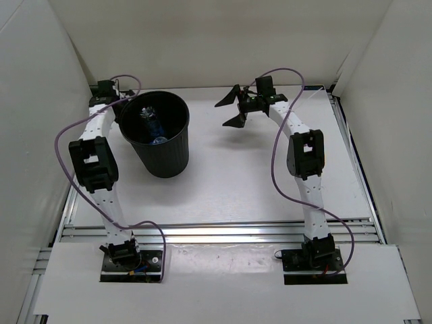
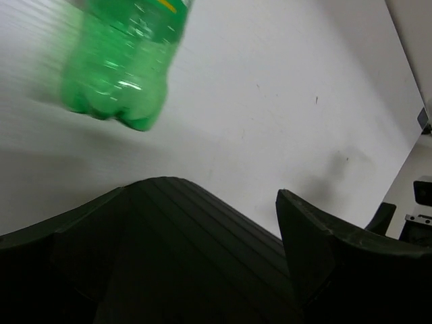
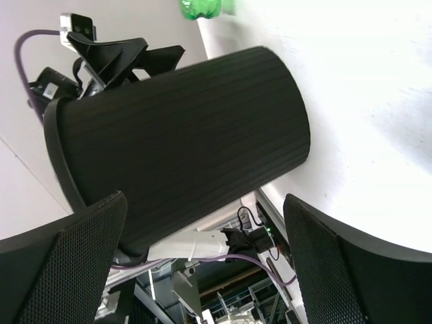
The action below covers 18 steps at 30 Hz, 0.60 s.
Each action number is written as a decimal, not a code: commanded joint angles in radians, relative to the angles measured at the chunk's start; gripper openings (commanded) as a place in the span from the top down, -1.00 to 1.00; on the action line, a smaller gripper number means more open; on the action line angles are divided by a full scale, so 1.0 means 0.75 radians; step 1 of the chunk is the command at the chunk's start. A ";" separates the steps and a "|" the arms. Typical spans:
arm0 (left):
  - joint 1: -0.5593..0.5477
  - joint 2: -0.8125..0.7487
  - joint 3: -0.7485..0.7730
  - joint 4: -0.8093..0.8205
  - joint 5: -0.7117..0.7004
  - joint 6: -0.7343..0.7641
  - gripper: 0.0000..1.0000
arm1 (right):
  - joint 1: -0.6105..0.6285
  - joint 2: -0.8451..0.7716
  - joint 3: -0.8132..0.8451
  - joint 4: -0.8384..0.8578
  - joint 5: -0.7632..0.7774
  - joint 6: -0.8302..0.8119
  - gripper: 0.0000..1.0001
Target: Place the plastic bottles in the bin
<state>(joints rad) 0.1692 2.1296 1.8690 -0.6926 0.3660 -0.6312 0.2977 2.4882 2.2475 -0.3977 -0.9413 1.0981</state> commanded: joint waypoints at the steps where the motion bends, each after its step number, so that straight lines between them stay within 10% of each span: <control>1: -0.074 0.018 0.013 0.001 0.060 -0.028 -1.00 | -0.006 -0.113 0.000 -0.075 0.024 -0.059 -1.00; 18: -0.293 0.092 0.204 -0.030 -0.126 -0.130 -1.00 | -0.019 -0.239 -0.148 -0.249 0.063 -0.243 -1.00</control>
<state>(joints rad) -0.0422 2.2261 1.9835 -0.6987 0.3458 -0.7334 0.2951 2.3932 2.1464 -0.5461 -0.8913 0.9787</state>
